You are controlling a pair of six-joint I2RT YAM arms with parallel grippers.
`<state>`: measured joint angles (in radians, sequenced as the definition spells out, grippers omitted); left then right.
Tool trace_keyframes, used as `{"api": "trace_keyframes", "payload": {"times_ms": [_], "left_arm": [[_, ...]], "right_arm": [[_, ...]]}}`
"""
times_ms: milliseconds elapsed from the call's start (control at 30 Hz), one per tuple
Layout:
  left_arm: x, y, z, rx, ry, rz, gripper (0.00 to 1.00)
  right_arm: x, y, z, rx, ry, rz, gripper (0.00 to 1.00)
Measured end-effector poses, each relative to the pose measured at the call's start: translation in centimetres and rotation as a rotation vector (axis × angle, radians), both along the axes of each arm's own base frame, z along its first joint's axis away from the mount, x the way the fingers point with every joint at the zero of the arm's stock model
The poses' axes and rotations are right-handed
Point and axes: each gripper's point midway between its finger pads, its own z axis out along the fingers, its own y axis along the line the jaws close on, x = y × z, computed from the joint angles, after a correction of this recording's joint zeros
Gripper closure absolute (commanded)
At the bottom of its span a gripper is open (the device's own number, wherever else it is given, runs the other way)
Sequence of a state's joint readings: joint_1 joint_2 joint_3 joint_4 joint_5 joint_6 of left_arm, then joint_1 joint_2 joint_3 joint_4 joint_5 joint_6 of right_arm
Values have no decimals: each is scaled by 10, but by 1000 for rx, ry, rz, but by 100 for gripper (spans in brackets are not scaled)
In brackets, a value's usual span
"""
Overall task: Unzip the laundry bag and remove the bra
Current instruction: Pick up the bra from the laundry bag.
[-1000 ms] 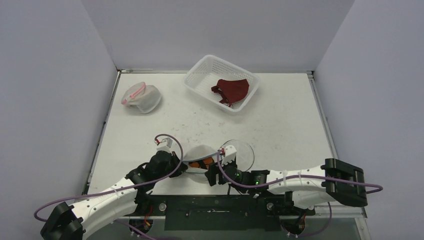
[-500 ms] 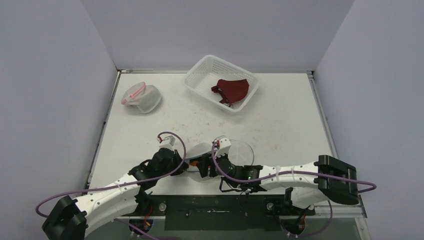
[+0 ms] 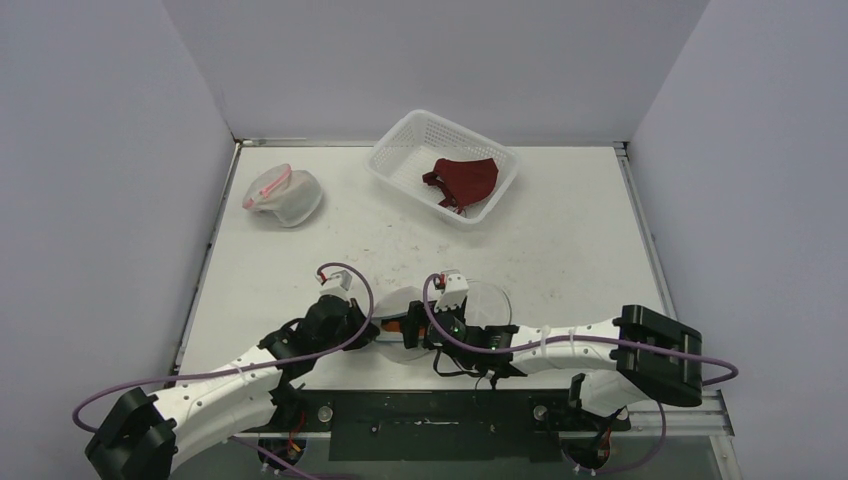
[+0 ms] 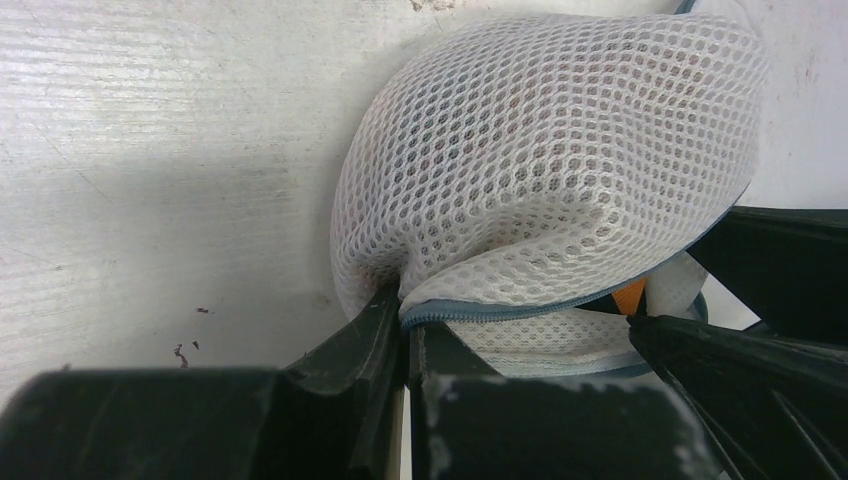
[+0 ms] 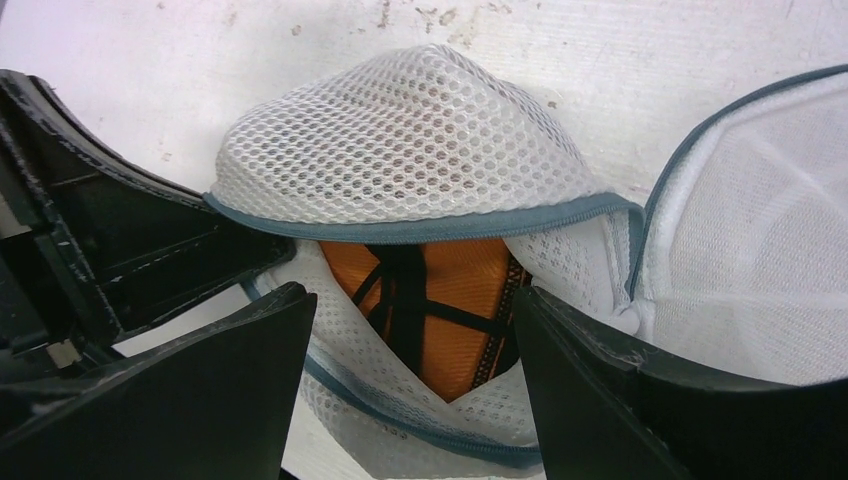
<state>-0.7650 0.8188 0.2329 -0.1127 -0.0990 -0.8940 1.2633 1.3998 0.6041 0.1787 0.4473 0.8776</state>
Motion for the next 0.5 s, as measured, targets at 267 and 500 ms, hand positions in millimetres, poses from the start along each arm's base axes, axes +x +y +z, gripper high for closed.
{"api": "trace_keyframes", "payload": {"times_ms": [267, 500], "left_arm": [[0, -7, 0, -19, 6, -20, 100], [1, -11, 1, -31, 4, -30, 100]], "right_arm": [[1, -11, -22, -22, 63, -57, 21], [-1, -9, -37, -14, 107, -61, 21]]}}
